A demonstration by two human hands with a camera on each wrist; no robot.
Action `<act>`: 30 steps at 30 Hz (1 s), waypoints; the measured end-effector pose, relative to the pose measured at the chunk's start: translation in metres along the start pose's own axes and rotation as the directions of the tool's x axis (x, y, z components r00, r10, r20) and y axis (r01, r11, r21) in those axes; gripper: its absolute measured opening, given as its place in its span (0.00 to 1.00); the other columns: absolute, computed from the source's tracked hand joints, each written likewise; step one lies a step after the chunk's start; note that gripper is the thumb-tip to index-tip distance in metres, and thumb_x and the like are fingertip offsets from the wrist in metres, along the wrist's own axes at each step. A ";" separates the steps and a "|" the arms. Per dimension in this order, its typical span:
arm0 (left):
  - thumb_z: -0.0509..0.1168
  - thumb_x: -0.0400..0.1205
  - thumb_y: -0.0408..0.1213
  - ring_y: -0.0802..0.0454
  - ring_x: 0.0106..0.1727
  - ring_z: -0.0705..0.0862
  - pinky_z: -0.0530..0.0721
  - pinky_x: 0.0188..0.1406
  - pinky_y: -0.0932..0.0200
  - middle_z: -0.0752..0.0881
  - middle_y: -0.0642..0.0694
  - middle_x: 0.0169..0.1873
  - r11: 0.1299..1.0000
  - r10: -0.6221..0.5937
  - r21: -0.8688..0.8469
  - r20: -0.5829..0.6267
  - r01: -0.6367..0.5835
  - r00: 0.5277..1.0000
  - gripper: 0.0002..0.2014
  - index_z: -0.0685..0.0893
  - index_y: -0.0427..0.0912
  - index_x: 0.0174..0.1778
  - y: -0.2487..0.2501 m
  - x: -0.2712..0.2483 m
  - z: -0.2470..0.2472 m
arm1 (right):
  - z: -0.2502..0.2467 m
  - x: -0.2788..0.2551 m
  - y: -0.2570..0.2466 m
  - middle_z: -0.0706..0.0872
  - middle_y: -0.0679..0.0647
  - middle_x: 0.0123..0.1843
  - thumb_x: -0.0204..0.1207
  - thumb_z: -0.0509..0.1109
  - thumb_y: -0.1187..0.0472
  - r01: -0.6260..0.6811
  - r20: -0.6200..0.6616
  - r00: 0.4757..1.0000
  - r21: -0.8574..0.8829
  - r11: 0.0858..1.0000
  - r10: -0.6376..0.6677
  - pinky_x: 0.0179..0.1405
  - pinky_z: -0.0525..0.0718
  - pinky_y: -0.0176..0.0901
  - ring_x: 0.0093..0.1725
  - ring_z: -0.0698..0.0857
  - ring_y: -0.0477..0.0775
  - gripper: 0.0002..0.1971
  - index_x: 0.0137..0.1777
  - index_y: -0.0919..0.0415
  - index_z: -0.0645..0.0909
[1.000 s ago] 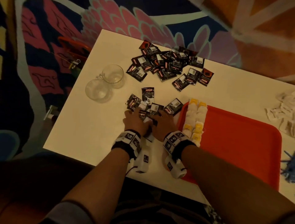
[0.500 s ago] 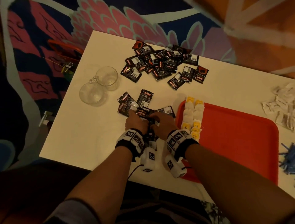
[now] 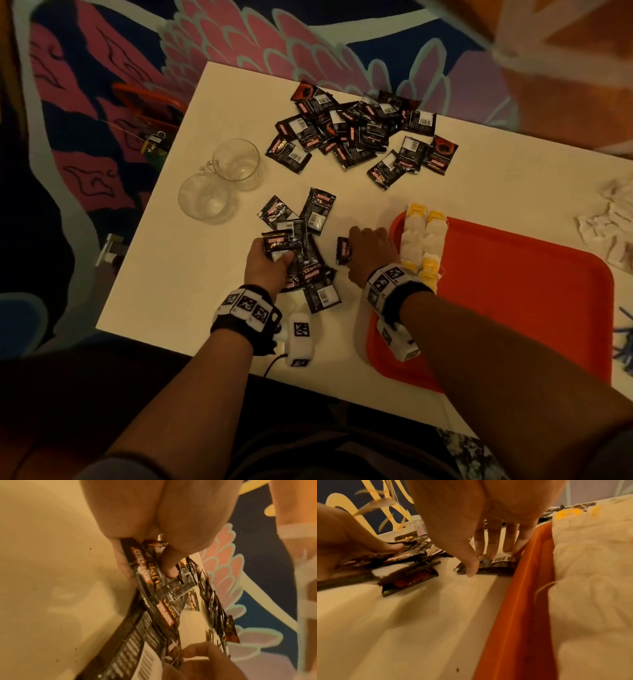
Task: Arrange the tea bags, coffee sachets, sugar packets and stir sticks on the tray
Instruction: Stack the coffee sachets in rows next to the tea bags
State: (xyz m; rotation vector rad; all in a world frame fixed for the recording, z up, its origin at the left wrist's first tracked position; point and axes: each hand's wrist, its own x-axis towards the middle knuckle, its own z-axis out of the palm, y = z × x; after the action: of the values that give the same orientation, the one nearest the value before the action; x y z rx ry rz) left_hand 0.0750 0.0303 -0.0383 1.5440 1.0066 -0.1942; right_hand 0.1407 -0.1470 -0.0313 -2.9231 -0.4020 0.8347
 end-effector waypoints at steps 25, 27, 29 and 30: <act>0.65 0.83 0.22 0.39 0.56 0.89 0.89 0.53 0.41 0.88 0.37 0.59 0.925 0.009 -0.372 0.234 0.081 0.972 0.15 0.80 0.41 0.63 0.022 -0.039 0.037 | -0.027 -0.026 -0.013 0.86 0.55 0.58 0.77 0.72 0.55 -0.103 0.150 0.989 0.742 0.663 -0.015 0.58 0.82 0.50 0.56 0.84 0.55 0.16 0.63 0.56 0.79; 0.68 0.82 0.24 0.43 0.54 0.90 0.89 0.49 0.46 0.90 0.39 0.57 0.897 0.013 -0.424 0.314 0.128 0.949 0.16 0.81 0.40 0.65 0.035 -0.047 0.037 | -0.039 -0.032 -0.002 0.86 0.56 0.58 0.77 0.72 0.60 -0.050 0.068 0.998 0.790 0.612 -0.006 0.61 0.82 0.52 0.57 0.84 0.56 0.16 0.64 0.58 0.79; 0.69 0.81 0.33 0.40 0.56 0.89 0.88 0.54 0.44 0.89 0.38 0.59 0.859 -0.045 -0.439 0.452 0.266 0.891 0.17 0.83 0.40 0.67 0.047 -0.057 0.036 | -0.050 -0.040 -0.001 0.86 0.57 0.59 0.78 0.71 0.63 -0.003 0.024 0.999 0.842 0.539 -0.031 0.61 0.81 0.51 0.58 0.84 0.56 0.16 0.65 0.60 0.78; 0.68 0.80 0.37 0.39 0.55 0.89 0.88 0.56 0.43 0.89 0.36 0.58 0.824 -0.080 -0.438 0.537 0.359 0.840 0.17 0.85 0.39 0.66 0.054 -0.066 0.036 | -0.055 -0.045 -0.002 0.86 0.57 0.60 0.78 0.70 0.63 -0.005 0.031 0.999 0.867 0.497 -0.043 0.63 0.81 0.52 0.59 0.84 0.56 0.17 0.66 0.60 0.77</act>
State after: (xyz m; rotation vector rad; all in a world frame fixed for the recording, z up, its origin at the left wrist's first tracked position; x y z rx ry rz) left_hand 0.0863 -0.0267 0.0330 0.7979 0.7362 -0.4276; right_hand 0.1321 -0.1573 0.0385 -1.9195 0.0281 0.7795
